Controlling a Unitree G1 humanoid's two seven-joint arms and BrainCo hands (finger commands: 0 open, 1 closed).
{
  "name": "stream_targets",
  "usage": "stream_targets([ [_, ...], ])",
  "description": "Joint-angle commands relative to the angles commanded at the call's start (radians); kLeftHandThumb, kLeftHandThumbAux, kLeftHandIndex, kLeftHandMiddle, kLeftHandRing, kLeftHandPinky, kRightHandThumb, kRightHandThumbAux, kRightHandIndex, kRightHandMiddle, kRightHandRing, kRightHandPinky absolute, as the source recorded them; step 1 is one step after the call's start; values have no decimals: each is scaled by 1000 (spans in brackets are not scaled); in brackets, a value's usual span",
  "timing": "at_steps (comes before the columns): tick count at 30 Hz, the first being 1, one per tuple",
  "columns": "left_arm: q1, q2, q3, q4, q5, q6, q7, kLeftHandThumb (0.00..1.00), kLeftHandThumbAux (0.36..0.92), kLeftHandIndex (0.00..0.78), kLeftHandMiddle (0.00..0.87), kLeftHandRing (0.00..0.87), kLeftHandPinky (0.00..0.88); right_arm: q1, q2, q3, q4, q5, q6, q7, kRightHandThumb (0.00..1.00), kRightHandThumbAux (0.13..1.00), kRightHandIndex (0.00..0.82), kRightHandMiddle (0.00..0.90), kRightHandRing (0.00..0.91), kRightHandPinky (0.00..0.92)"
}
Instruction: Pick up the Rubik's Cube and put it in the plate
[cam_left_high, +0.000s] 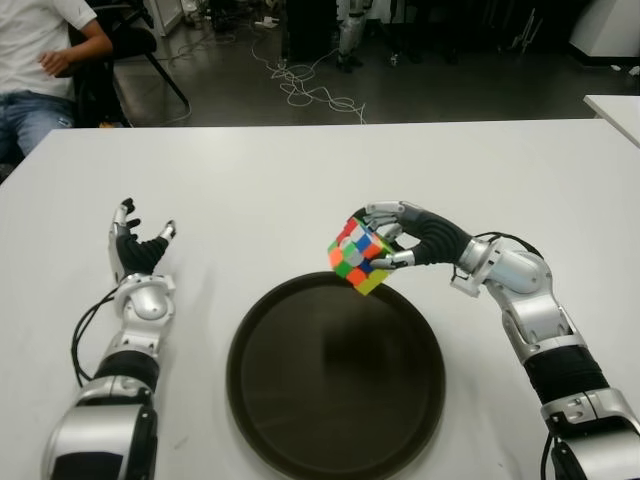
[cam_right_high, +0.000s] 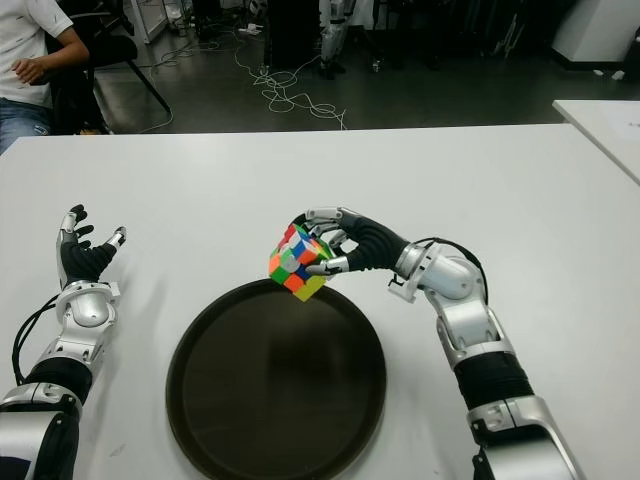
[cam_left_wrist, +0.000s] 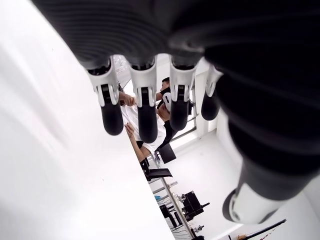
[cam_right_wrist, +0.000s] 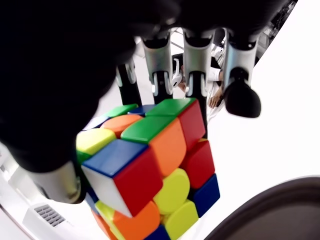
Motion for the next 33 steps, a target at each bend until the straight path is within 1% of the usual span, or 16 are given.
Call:
stream_targets([
  [7, -1, 2, -1, 2, 3, 1, 0, 390, 738, 92, 148, 155, 174, -8, -6, 4, 4, 7, 4, 28, 679, 733, 432, 753, 793, 799],
  [16, 3, 2, -3, -3, 4, -11, -3, 398, 753, 95, 152, 162, 187, -8, -9, 8, -11, 21, 15, 64, 680, 735, 432, 751, 794, 796],
  [22, 2, 2, -6, -4, 9, -5, 2, 402, 747, 97, 149, 158, 175, -7, -13, 16, -16, -2, 15, 56, 680, 735, 432, 750, 790, 786],
  [26, 1, -1, -2, -5, 5, 0, 4, 417, 741, 99, 148, 153, 168, 1, -19, 28, -38, -37, 5, 32, 681, 736, 432, 747, 785, 778],
  [33, -2, -6, 8, 1, -7, -3, 0, 434, 738, 94, 141, 144, 155, 9, -13, 37, -52, -33, -5, 24, 681, 737, 432, 740, 776, 765],
])
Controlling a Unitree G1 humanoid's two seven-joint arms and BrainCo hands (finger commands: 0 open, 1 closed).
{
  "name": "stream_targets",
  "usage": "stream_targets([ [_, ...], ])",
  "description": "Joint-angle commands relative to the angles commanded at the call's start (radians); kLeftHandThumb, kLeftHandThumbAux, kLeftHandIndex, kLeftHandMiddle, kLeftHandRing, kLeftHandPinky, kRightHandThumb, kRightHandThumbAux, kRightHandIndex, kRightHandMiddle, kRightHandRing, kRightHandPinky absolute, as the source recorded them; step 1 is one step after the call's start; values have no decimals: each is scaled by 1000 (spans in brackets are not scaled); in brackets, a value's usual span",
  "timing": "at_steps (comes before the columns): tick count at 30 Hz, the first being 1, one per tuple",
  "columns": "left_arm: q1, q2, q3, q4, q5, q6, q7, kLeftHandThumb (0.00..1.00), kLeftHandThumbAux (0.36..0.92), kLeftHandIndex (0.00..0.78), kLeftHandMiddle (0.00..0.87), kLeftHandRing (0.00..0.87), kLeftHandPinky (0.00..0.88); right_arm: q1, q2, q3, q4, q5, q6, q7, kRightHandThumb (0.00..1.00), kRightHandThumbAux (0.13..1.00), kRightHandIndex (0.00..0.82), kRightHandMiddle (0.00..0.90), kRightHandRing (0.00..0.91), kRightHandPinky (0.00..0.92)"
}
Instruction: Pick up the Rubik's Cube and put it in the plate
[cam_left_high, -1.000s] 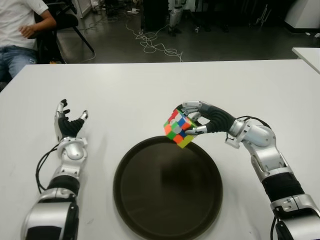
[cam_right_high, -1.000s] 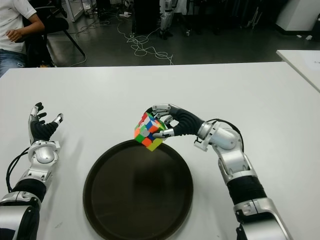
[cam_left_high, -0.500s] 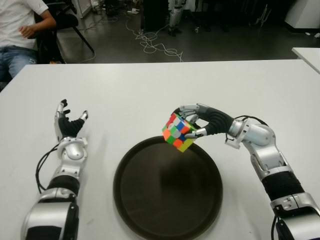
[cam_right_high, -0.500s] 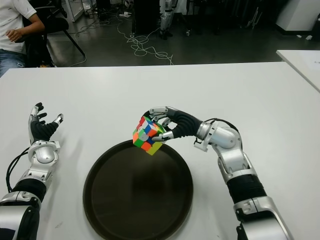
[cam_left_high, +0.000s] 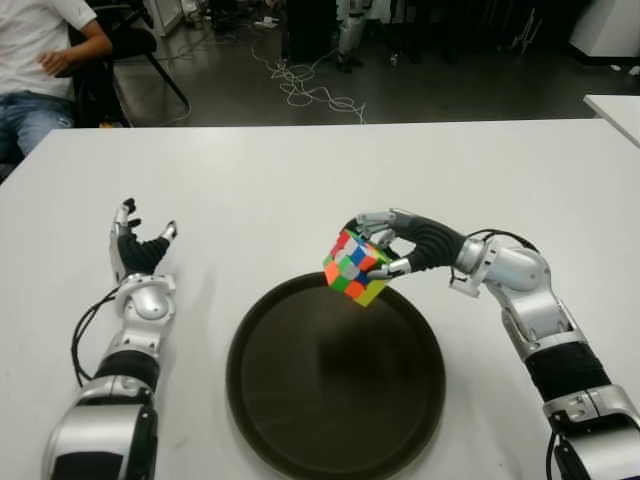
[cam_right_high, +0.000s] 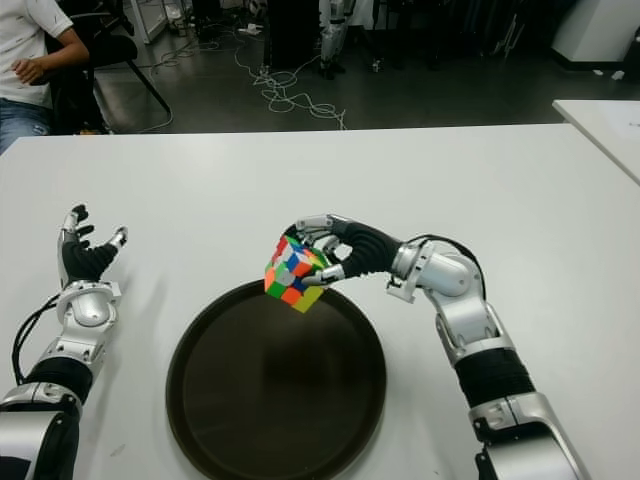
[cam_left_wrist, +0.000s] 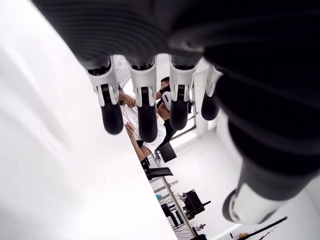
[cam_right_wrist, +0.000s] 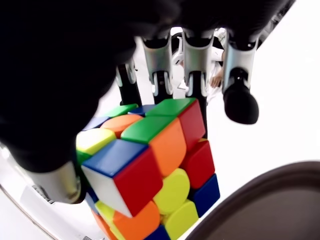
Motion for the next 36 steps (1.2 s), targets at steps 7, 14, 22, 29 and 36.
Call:
stream_targets([
  [7, 2, -3, 3, -5, -4, -3, 1, 431, 739, 91, 135, 138, 146, -1, 6, 13, 4, 7, -13, 2, 681, 737, 433, 739, 779, 767],
  [14, 3, -3, 0, -4, 0, 0, 7, 412, 744, 91, 146, 147, 148, -3, 0, 33, 24, -18, -34, -1, 681, 736, 433, 743, 786, 784],
  [22, 4, -4, -1, -4, 0, -2, 9, 407, 747, 94, 149, 149, 144, -21, -35, 81, 37, -194, -82, -94, 681, 736, 434, 766, 801, 799],
  [29, 5, -3, -4, -7, 4, -2, 12, 393, 751, 92, 146, 143, 145, -25, -44, 107, 43, -300, -121, -180, 681, 735, 434, 790, 815, 806],
  [36, 4, -1, -12, -6, 13, 4, 19, 405, 753, 96, 161, 164, 172, -29, -58, 129, 39, -348, -126, -204, 681, 735, 434, 796, 818, 804],
])
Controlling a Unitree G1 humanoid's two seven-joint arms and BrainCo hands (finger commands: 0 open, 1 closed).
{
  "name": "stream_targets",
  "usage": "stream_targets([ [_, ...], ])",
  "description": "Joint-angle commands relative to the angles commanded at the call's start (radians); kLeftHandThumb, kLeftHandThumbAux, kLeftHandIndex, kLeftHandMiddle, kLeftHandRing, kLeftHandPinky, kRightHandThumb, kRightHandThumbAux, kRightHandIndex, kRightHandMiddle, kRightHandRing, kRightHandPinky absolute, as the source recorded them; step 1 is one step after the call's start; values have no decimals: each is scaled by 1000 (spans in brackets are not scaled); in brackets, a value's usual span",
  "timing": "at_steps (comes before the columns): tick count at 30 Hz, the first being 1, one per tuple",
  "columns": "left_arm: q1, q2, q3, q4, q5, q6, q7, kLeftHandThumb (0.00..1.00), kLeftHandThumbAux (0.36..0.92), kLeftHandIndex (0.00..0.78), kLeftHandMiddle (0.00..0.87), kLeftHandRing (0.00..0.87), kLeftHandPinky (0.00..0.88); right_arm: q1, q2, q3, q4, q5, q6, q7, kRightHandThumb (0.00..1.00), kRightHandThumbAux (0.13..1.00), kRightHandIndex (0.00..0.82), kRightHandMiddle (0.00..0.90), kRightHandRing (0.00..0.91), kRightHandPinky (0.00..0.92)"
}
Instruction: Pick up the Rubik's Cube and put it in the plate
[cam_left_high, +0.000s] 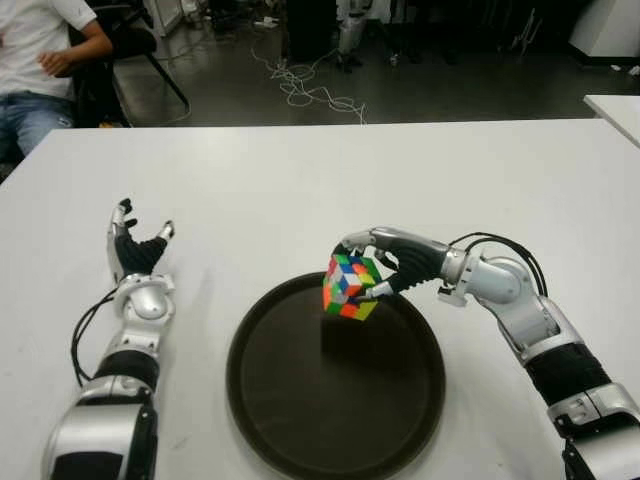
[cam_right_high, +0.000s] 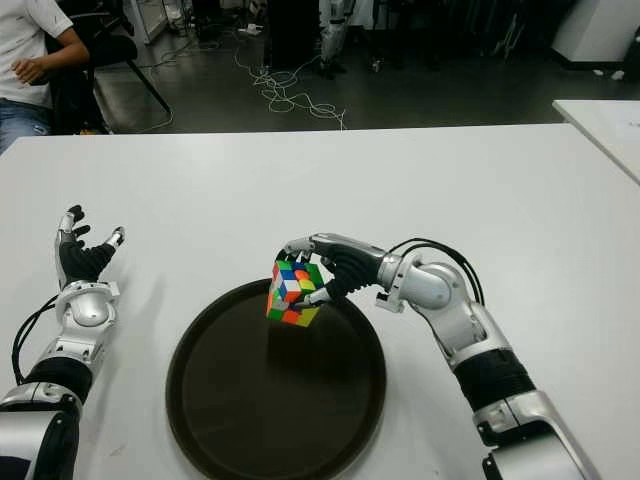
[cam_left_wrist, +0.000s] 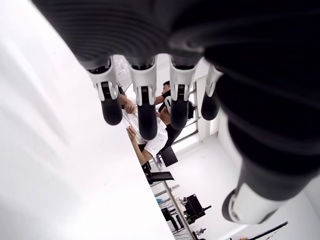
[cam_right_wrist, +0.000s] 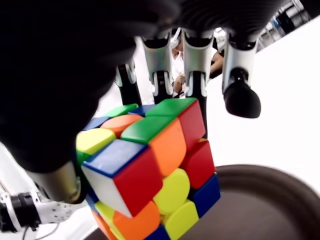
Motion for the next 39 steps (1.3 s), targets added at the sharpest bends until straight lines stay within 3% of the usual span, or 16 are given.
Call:
stream_targets([
  [9, -1, 2, 2, 5, -3, -8, -5, 394, 746, 98, 157, 167, 176, -19, -22, 33, 1, -64, -37, -31, 682, 735, 435, 815, 830, 821],
  [17, 1, 2, 2, 3, -4, -1, -7, 353, 737, 89, 152, 160, 170, -22, -44, 51, -23, -59, -31, -11, 682, 735, 436, 811, 825, 807],
  [26, -1, 2, 1, 4, -2, -1, -6, 389, 747, 95, 161, 171, 189, -33, -55, 68, -16, -44, -36, 15, 682, 735, 435, 798, 819, 806],
  [39, -3, 3, -1, 9, -1, -3, -7, 387, 735, 90, 145, 142, 136, -41, -64, 79, -7, -18, -48, 58, 682, 736, 435, 800, 822, 810],
])
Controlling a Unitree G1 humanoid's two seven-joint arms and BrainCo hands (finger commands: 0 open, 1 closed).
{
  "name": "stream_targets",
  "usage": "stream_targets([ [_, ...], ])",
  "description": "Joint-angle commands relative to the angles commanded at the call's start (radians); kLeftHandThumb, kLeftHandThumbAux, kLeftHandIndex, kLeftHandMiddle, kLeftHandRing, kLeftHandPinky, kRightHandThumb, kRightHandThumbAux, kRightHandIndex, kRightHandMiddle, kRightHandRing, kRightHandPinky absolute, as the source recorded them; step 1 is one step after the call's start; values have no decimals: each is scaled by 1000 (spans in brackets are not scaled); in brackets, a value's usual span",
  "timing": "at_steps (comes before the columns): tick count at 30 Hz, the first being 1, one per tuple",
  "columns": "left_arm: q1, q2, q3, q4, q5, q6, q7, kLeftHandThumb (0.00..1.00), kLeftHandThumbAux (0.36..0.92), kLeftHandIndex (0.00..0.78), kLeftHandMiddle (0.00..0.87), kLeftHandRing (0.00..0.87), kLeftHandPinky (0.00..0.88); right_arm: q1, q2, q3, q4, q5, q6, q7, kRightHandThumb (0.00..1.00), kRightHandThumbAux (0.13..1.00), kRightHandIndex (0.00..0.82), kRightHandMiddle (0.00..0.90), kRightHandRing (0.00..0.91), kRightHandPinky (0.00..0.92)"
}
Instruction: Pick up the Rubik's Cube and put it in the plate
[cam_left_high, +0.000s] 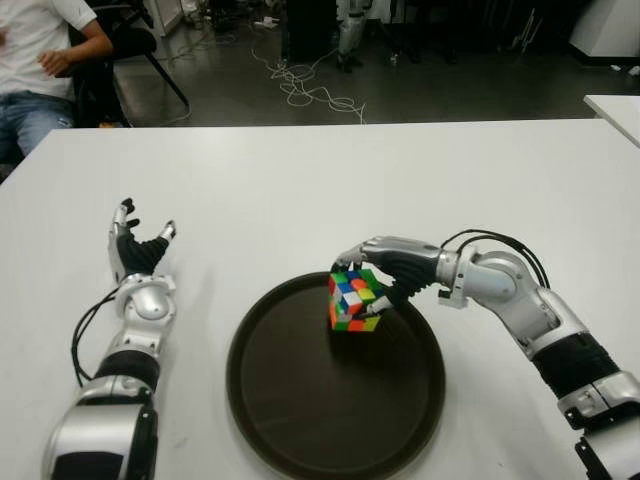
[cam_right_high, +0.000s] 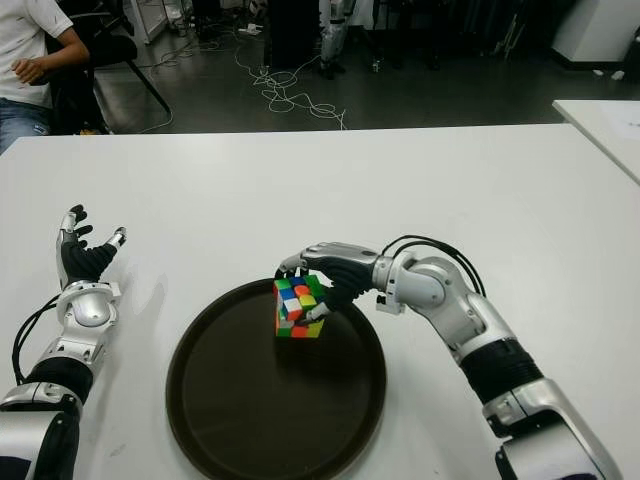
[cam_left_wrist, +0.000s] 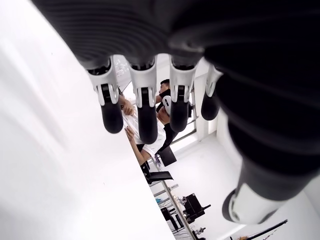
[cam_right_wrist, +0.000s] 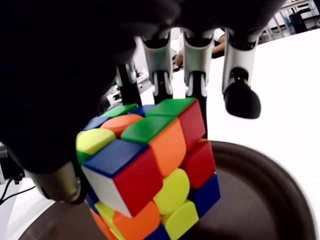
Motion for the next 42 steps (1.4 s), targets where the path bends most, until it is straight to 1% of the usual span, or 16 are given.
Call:
stream_targets([
  [6, -1, 1, -3, 1, 4, 0, 2, 391, 743, 88, 144, 140, 149, 7, 11, -7, 17, 86, -7, 50, 682, 736, 435, 792, 815, 801],
  [9, -1, 0, -1, 1, 0, 0, -1, 393, 748, 89, 144, 144, 155, 18, 13, -17, 4, 163, 8, 100, 682, 736, 435, 789, 812, 795],
  [13, 1, 0, 0, 0, -1, -4, -2, 402, 751, 99, 156, 163, 184, 20, 13, -18, -7, 213, 28, 139, 682, 736, 434, 794, 816, 800],
  [15, 2, 0, -1, -1, 0, -5, -3, 405, 752, 103, 160, 169, 191, 22, 11, -17, -11, 218, 33, 145, 682, 736, 435, 796, 818, 802],
  [17, 2, 0, -2, -2, 1, -7, -4, 393, 746, 100, 155, 161, 171, 23, 7, -17, -17, 218, 36, 149, 682, 736, 435, 795, 818, 803],
  [19, 3, 0, -2, -3, 1, -9, -3, 389, 747, 98, 154, 160, 173, 25, 6, -17, -20, 221, 38, 154, 682, 736, 435, 794, 817, 802],
  [24, 3, -2, -1, -4, 0, -12, 1, 402, 754, 97, 153, 159, 172, 26, 3, -15, -23, 226, 44, 169, 682, 736, 434, 796, 818, 808],
  [30, -1, -3, -2, -2, 2, -1, 7, 388, 753, 96, 157, 165, 180, 23, 3, -17, -14, 227, 27, 172, 682, 736, 434, 799, 820, 808],
  [34, -2, -4, 0, -2, 0, 4, 4, 378, 751, 88, 147, 153, 163, 21, 2, -15, -12, 235, 31, 185, 682, 736, 434, 796, 817, 805],
  [40, -3, -3, 0, -1, -2, 3, 0, 376, 750, 86, 138, 140, 147, 34, 12, -24, -13, 251, 39, 181, 682, 736, 435, 794, 811, 795],
  [42, -3, -3, -1, 0, -1, 2, 2, 390, 753, 86, 139, 141, 151, 38, 16, -27, -12, 262, 42, 183, 682, 736, 435, 794, 810, 792],
])
